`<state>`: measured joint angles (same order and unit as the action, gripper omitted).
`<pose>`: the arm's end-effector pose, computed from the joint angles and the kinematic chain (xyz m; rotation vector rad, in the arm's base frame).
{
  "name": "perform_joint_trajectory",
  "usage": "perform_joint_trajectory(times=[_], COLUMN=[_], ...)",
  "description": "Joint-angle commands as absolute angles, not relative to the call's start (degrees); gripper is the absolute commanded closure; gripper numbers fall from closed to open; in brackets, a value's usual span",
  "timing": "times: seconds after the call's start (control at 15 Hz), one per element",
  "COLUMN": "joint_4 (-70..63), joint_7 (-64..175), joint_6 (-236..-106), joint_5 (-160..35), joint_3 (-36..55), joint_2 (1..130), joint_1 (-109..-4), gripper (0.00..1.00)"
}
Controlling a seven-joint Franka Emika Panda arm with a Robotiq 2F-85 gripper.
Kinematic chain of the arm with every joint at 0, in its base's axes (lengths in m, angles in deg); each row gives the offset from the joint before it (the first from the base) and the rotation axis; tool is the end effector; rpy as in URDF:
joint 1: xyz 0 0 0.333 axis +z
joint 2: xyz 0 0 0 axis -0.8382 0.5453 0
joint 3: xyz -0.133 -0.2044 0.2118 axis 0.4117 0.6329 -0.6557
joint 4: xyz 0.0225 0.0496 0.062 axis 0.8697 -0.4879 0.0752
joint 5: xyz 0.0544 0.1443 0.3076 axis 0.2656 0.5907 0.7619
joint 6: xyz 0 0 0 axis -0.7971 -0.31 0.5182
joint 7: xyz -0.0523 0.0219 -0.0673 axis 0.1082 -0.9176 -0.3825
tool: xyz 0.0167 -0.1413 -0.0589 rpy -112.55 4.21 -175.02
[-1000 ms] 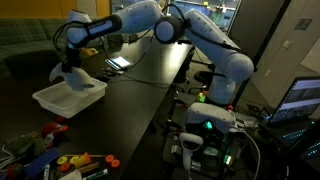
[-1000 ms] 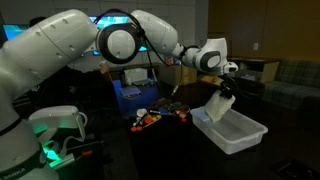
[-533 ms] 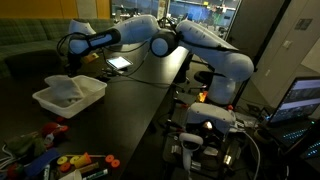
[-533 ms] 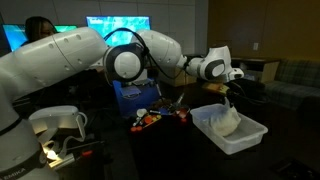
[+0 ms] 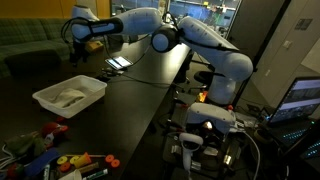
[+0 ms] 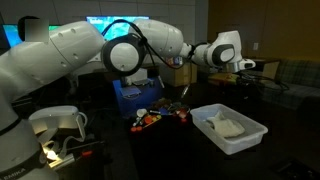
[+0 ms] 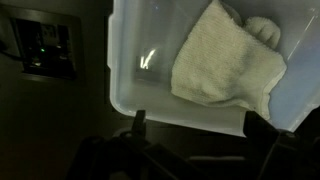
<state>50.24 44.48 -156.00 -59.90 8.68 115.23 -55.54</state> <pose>0.7968 -0.0009 0.2545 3.0477 0.1983 0.3859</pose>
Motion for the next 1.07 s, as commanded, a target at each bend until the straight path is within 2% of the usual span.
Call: perform_joint_trajectory(times=[0.0,0.2,0.4,1.0], joint_4=[44.36,40.53,34.08,9.71], joint_7=[38.89,34.93,33.66,33.67], joint_6=[-142.98,-131.76,-126.26,-126.23], joint_5=[-60.07,-59.67,-59.36,-53.62], joint_3=[8.57,8.46,8.61,8.37], joint_2=[105.37,98.96,92.07,74.00], joint_1=[-57.88,-60.27,-62.17,-66.98], gripper=[0.00,0.00,0.00,0.00])
